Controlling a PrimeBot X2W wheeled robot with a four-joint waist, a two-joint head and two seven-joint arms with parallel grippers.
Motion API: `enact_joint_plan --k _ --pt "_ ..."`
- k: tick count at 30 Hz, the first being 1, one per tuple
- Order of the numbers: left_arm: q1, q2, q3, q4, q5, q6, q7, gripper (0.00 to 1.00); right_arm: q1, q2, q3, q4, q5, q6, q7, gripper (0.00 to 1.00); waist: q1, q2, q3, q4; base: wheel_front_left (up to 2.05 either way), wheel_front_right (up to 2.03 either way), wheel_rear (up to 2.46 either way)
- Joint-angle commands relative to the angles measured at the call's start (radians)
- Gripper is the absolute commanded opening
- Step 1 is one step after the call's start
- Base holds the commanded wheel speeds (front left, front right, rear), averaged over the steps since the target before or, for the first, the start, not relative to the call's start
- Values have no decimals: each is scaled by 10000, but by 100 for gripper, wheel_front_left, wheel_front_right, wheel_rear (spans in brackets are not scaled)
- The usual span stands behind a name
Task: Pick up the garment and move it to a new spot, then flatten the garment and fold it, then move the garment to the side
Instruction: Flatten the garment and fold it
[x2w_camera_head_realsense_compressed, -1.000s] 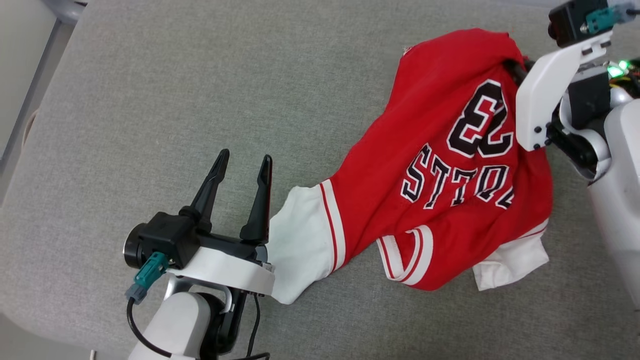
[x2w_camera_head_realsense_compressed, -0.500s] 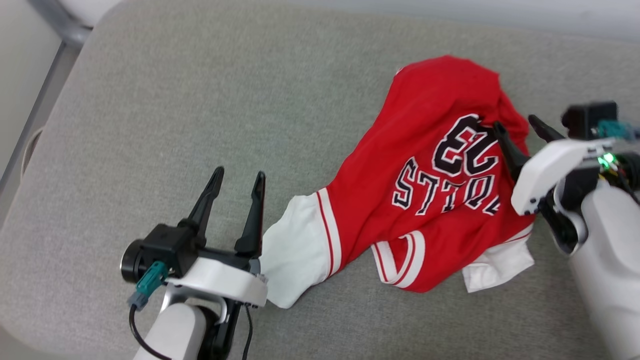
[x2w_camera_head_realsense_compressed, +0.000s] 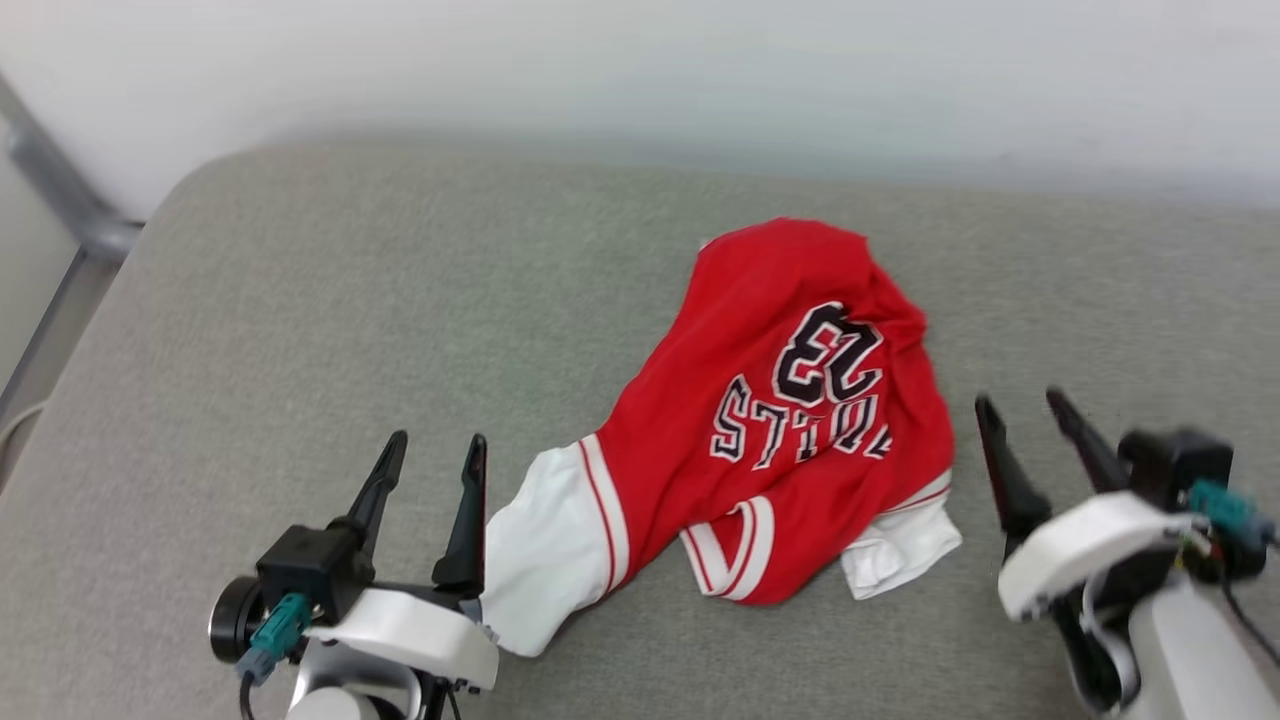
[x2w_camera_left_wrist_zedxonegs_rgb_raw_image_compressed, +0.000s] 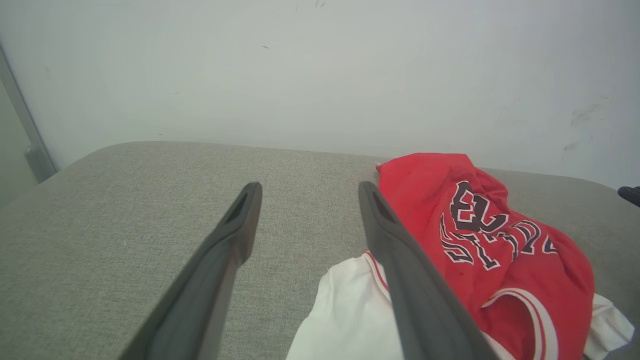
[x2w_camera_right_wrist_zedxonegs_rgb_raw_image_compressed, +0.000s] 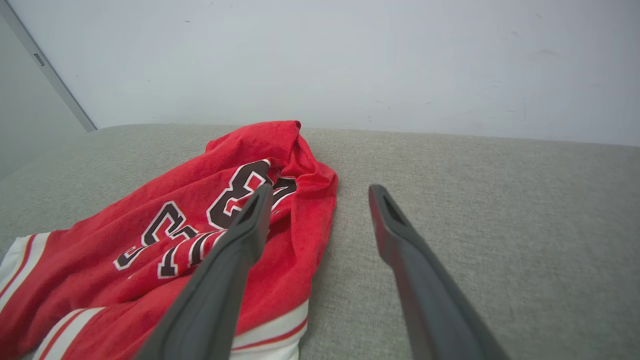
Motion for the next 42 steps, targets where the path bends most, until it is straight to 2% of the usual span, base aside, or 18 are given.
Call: enact_joint_plan --k 1,4,8,13,18,21,26,31,34,35,36,37,42 --pt "196 32 48 -99 -149 46 69 100 605 175 -171 -514 -155 -7 301 100 1 0 -339 -334 0 0 0" --pt "408 96 85 -219 -216 115 202 100 1634 423 -402 -1556 -417 -7 1199 100 1 0 -491 -496 0 0 0" --pt "598 173 59 -361 -265 170 375 100 2756 422 -410 -2745 -487 -7 3157 100 1 0 -605 -726 0 0 0" --pt "575 258 17 -560 -237 226 526 100 3404 -79 228 -4085 -126 -7 5354 100 1 0 -462 -818 0 0 0" --pt "312 236 -22 -694 -233 229 511 100 3070 -813 1534 -4931 361 -7 6744 100 1 0 -58 -715 0 0 0" --pt "133 181 -53 -731 -231 187 422 100 2574 -1218 2259 -5108 520 -7 7193 100 1 0 338 -558 0 0 0" --pt "-167 36 -117 -589 -271 109 248 100 1605 -1647 3138 -4836 581 -7 7356 100 1 0 926 -237 0 0 0" --pt "-428 -77 -112 -332 -310 -2 69 100 1041 -1863 3904 -4054 784 -7 7596 100 1 0 1358 4 0 0 0" --pt "-569 -141 -85 -198 -325 -41 -28 100 1082 -2004 4445 -3367 986 -7 8168 100 1 0 1493 80 0 0 0" --pt "-582 -148 -72 -148 -324 -46 -45 100 1198 -2029 4609 -3146 1133 -4 8433 95 1 0 1509 91 0 0 0" --pt "-605 -162 -54 -106 -324 -53 -66 100 1251 -2087 4741 -3031 1212 1 8594 35 1 0 1518 92 0 0 0" --pt "-620 -173 -37 -71 -326 -59 -91 100 1262 -2096 4787 -2978 1338 9 8659 0 1 0 1517 88 0 0 0" --pt "-604 -178 60 94 -336 -48 -162 100 886 -2122 4340 -3329 1390 5 8054 0 1 0 1308 -81 0 0 0"
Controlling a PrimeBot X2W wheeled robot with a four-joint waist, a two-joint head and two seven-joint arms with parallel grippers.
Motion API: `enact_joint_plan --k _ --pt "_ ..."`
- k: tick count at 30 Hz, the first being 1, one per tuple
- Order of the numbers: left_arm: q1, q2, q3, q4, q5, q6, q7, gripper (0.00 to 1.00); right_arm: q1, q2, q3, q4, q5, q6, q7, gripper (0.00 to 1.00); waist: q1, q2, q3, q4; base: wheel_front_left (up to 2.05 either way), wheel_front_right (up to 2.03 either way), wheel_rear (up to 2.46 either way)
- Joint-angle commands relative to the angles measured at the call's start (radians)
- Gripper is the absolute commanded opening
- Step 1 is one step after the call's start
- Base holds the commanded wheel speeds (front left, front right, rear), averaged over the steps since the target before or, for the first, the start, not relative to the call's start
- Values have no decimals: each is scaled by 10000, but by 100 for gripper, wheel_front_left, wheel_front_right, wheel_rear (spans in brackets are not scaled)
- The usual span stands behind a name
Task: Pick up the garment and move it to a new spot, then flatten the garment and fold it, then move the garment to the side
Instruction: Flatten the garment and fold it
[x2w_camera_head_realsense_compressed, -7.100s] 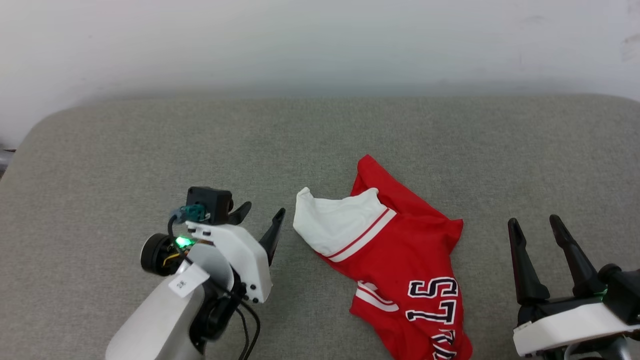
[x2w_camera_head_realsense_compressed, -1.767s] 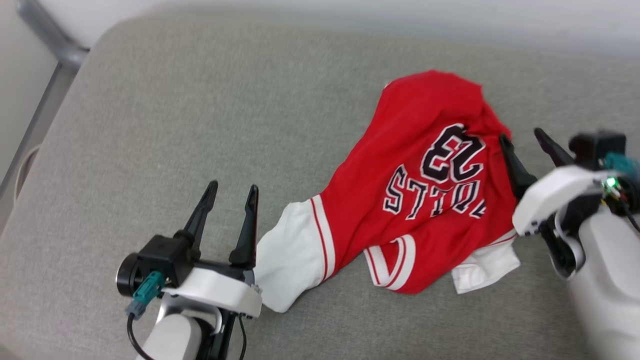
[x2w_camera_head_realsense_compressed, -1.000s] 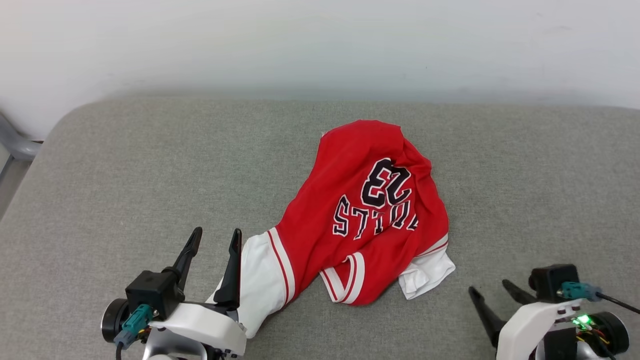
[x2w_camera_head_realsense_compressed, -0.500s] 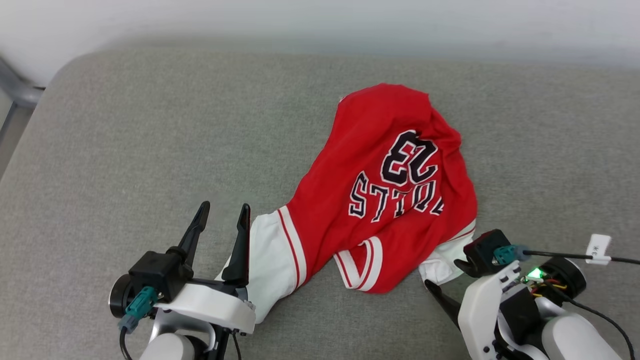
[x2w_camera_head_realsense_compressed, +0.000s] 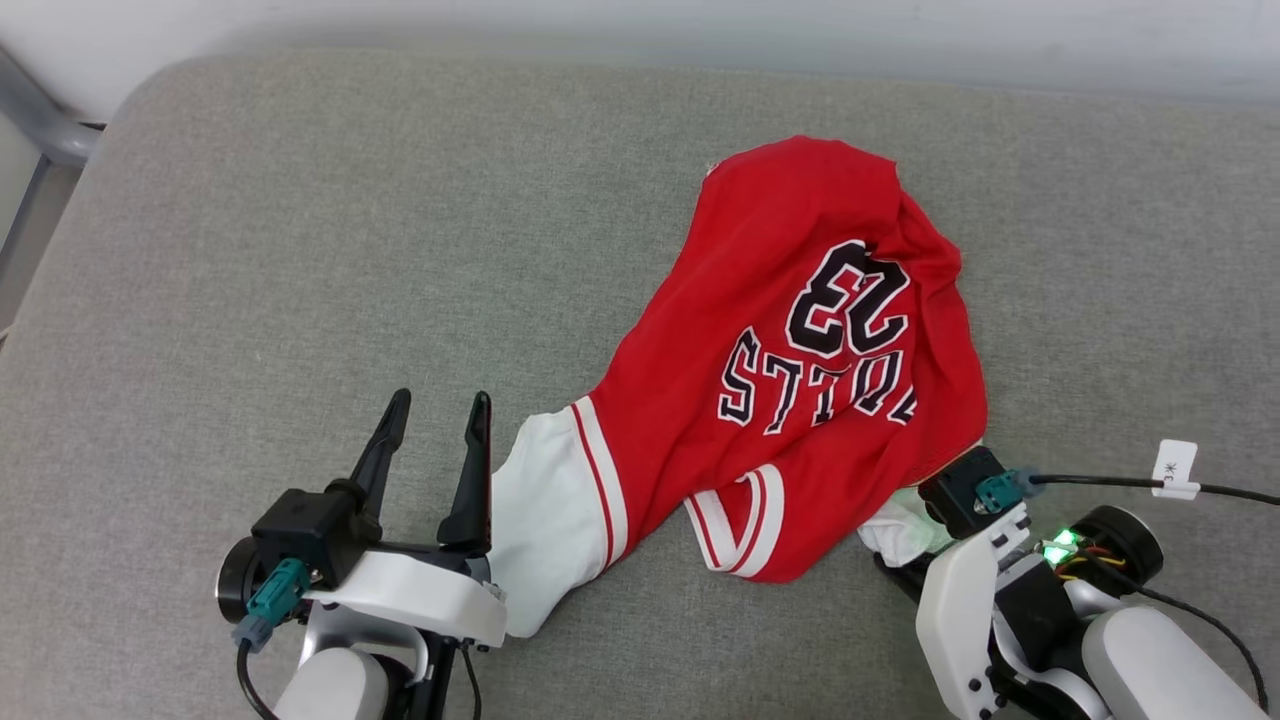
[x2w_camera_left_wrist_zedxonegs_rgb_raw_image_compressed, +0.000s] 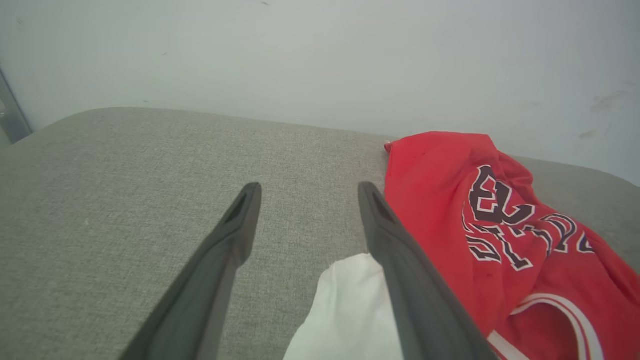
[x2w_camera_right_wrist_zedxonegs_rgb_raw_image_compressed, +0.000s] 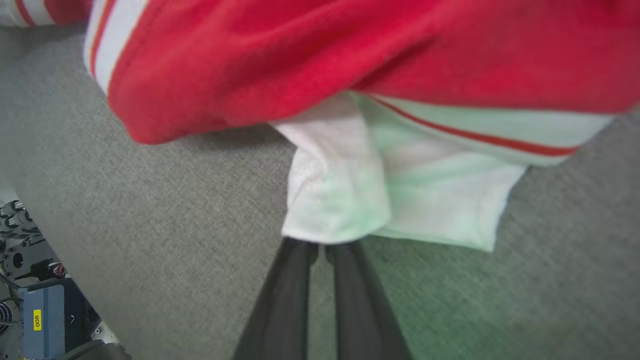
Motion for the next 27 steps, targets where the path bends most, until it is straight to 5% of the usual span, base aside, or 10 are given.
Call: enact_joint_plan --k 1,14,23,24,25,27 --pt "-51 -21 36 52 -4 -31 -69 100 106 53 -191 52 -20 7 -294 0 0 0 -183 -120 0 0 0" --pt "504 167 156 -62 -49 263 48 100 1429 570 -4537 -1084 -893 10 -888 0 0 0 -1004 -564 0 0 0" --pt "707 365 298 -212 -172 436 332 100 2616 1635 -6495 102 -1098 9 -1603 0 0 0 -999 -639 0 0 0" --pt "732 386 309 -195 -177 458 370 100 2621 1750 -6544 316 -1083 9 -1813 34 0 0 -1006 -658 0 0 0" --pt "748 407 320 -187 -194 464 398 100 2573 1885 -6606 520 -1061 9 -2045 91 0 0 -1007 -679 0 0 0" --pt "797 452 327 -162 -223 469 431 100 2467 2114 -6619 837 -1087 9 -2543 100 0 0 -1042 -706 0 0 0"
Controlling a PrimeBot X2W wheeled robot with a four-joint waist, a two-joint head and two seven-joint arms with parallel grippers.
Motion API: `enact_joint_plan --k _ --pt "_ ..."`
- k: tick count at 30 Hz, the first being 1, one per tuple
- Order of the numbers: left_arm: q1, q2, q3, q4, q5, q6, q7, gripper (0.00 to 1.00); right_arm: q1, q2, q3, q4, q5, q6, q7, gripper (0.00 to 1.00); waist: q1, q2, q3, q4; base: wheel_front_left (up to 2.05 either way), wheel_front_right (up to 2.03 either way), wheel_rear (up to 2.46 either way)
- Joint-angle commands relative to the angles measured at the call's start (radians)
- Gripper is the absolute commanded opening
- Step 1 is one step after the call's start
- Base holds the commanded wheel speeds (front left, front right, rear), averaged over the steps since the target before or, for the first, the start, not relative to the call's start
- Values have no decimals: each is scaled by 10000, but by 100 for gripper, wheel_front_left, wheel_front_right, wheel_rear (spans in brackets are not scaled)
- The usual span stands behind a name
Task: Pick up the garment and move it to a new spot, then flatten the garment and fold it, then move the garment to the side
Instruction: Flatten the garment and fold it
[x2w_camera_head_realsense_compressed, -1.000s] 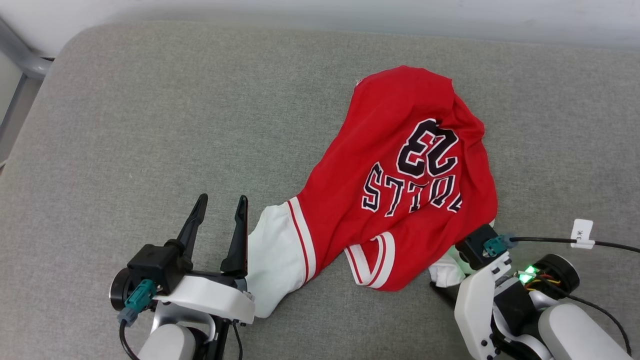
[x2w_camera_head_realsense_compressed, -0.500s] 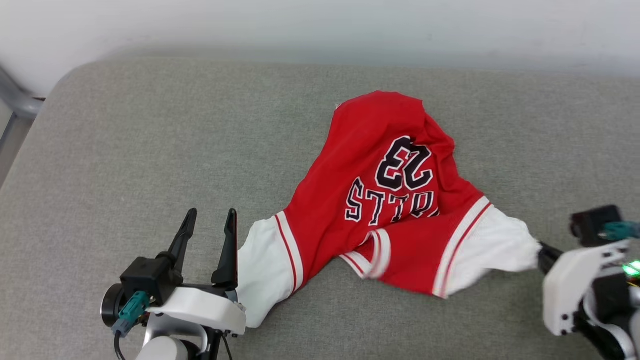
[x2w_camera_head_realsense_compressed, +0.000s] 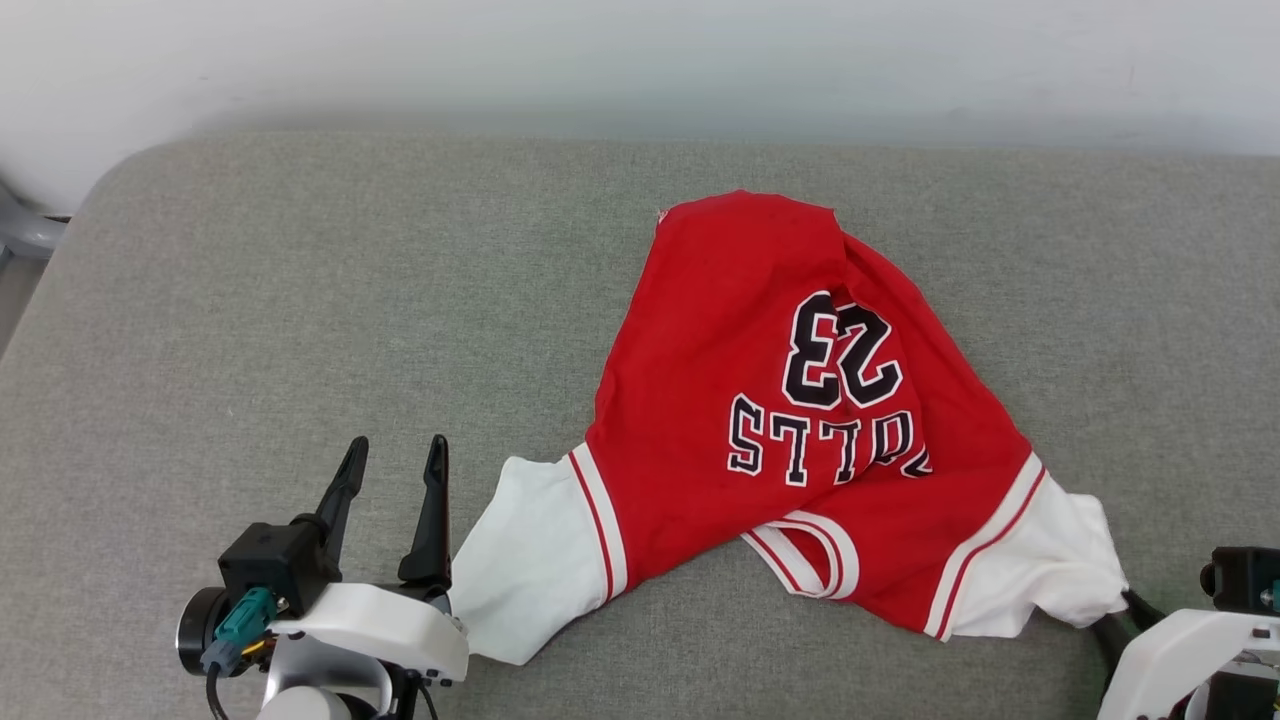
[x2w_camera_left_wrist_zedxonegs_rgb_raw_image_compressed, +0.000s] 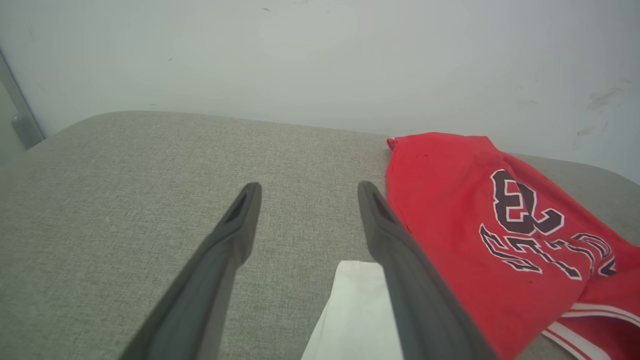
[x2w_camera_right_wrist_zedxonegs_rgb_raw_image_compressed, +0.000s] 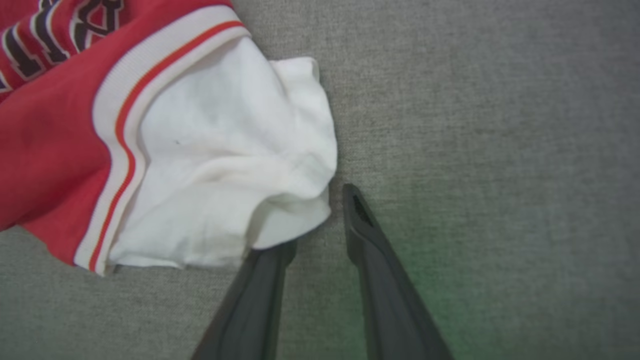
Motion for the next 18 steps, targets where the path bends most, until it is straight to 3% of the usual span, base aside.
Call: enact_joint_plan --k 1,7,12,18 --pt "119 58 27 12 -47 13 12 100 -75 167 -29 127 -22 -10 -330 100 0 0 -46 -15 0 0 0" --pt "269 162 28 -7 -107 77 161 100 232 611 -560 353 -349 -10 -1811 100 0 0 -361 -27 0 0 0" --pt "513 252 85 -87 -153 178 230 100 464 940 -629 -278 -672 -9 -3237 100 0 0 -738 -63 0 0 0" --pt "789 310 114 -31 -243 291 324 100 581 1120 -234 -1361 -1231 -9 -3641 100 0 0 -1193 -115 0 0 0"
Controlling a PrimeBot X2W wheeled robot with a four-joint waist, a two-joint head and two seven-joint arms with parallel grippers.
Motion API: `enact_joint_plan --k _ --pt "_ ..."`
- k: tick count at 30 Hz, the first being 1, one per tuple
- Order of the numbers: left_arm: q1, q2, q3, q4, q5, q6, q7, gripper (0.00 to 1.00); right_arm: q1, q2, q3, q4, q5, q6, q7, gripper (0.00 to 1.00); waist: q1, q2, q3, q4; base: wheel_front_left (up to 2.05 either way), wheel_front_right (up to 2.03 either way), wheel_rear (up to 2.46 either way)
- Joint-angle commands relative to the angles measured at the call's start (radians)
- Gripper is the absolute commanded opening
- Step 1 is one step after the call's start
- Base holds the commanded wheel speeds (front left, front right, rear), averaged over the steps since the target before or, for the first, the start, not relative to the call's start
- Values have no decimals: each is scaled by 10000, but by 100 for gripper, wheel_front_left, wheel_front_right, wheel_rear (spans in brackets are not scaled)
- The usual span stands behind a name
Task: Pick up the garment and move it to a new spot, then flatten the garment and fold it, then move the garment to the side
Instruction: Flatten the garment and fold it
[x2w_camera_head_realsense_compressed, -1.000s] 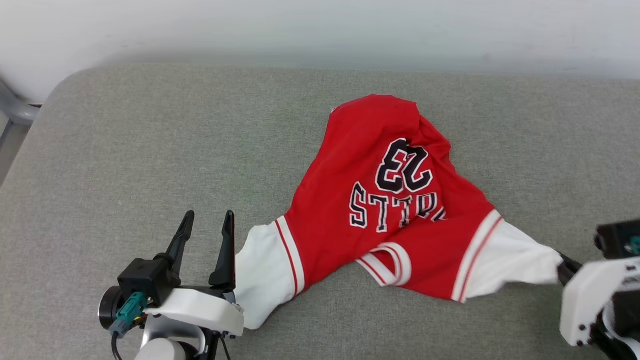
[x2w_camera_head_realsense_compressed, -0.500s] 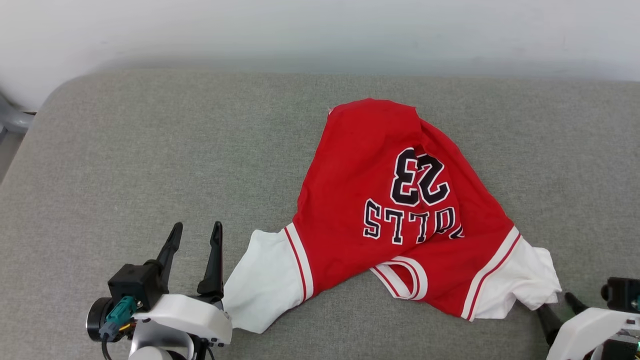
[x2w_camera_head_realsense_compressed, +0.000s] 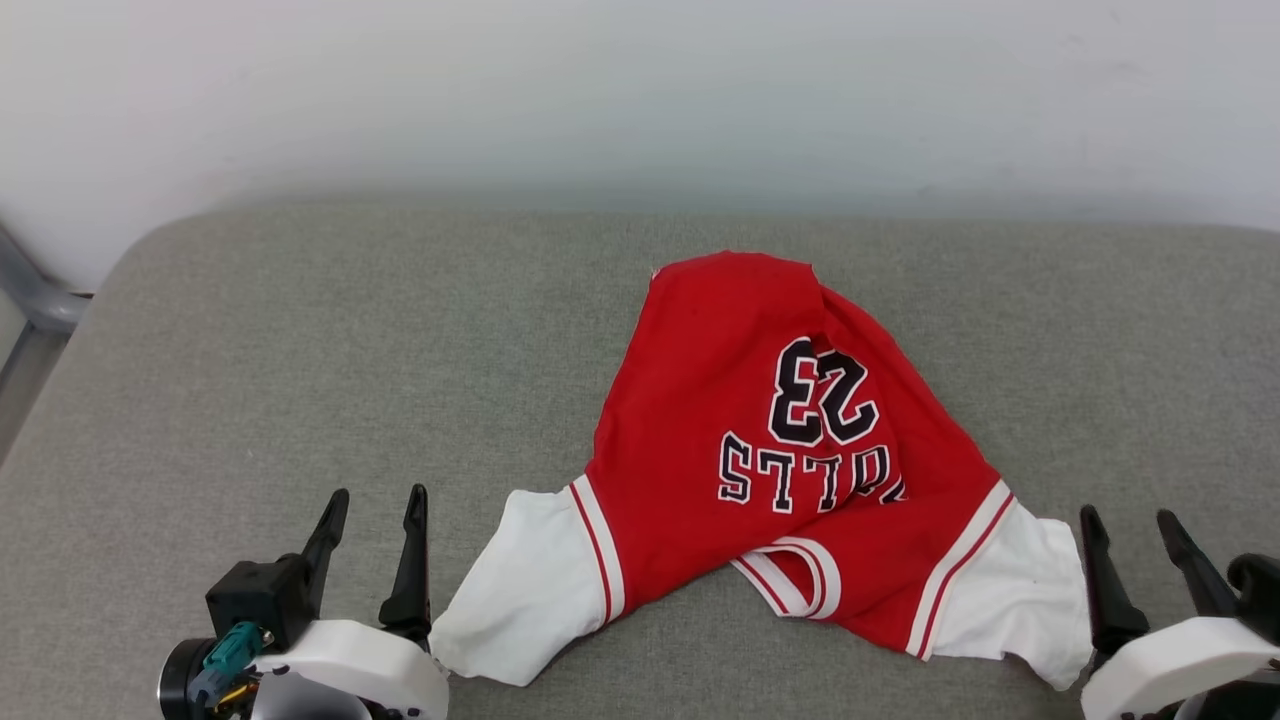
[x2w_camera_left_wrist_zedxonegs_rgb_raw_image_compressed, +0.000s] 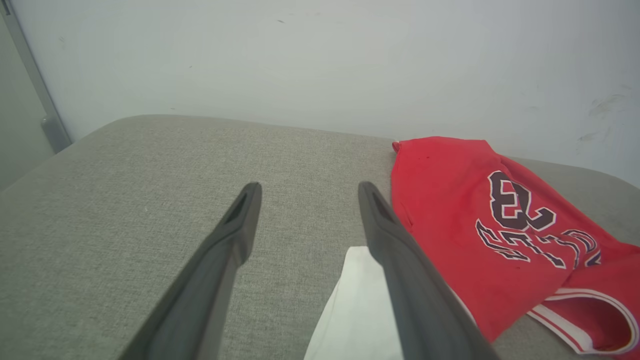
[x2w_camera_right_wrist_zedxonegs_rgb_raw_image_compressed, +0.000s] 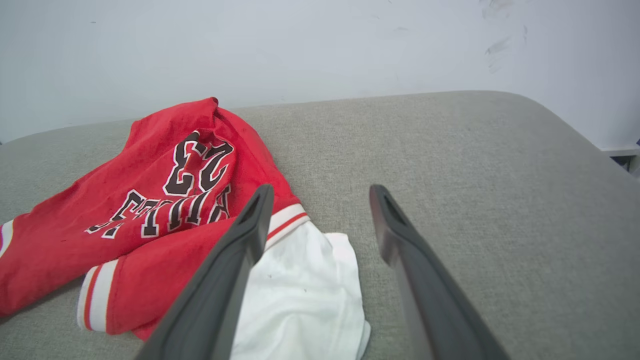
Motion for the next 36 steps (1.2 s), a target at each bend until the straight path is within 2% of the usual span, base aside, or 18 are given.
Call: enact_joint_plan --k 1,7,10,15,20,27,33,34,35,36 --pt "169 38 12 39 -40 41 34 100 142 75 162 -279 -171 -7 -45 100 0 -1 -205 1 0 0 0" --pt "204 272 106 206 -94 124 303 100 312 154 577 -1385 -643 -7 -210 100 0 -1 -584 23 0 0 0" --pt "98 491 53 318 -258 -38 897 100 491 189 818 -1923 -624 -7 -264 100 0 -1 -638 -35 0 0 0" --pt "-196 966 -177 468 -1167 -726 3061 100 664 209 1191 -2582 -457 -7 -116 100 0 -1 -460 -248 0 0 0" --pt "-453 1465 -482 500 -2213 -1315 5565 100 468 212 1186 -2632 -148 -7 -91 100 0 -1 8 -531 0 0 0" --pt "-826 1803 -937 710 -2920 -1500 7810 100 104 211 1234 -2301 148 -7 -292 100 0 -1 680 -929 0 0 0" --pt "-847 1669 -1736 1016 -3019 -1565 9132 100 -141 214 1182 -1959 398 -7 -358 100 0 -1 1087 -1144 0 0 0" --pt "-902 1607 -1813 1062 -3026 -1575 9211 86 -181 212 1155 -1901 437 -7 -362 100 0 -1 1116 -1153 0 0 0" --pt "-950 1581 -1905 1104 -2961 -1569 9266 45 -179 211 1105 -1858 520 -7 -334 100 0 -1 1151 -1157 0 0 0" --pt "-1017 1527 -1937 1100 -2912 -1593 9170 15 -188 212 1099 -1799 544 -7 -292 100 0 -1 1182 -1165 0 0 0"
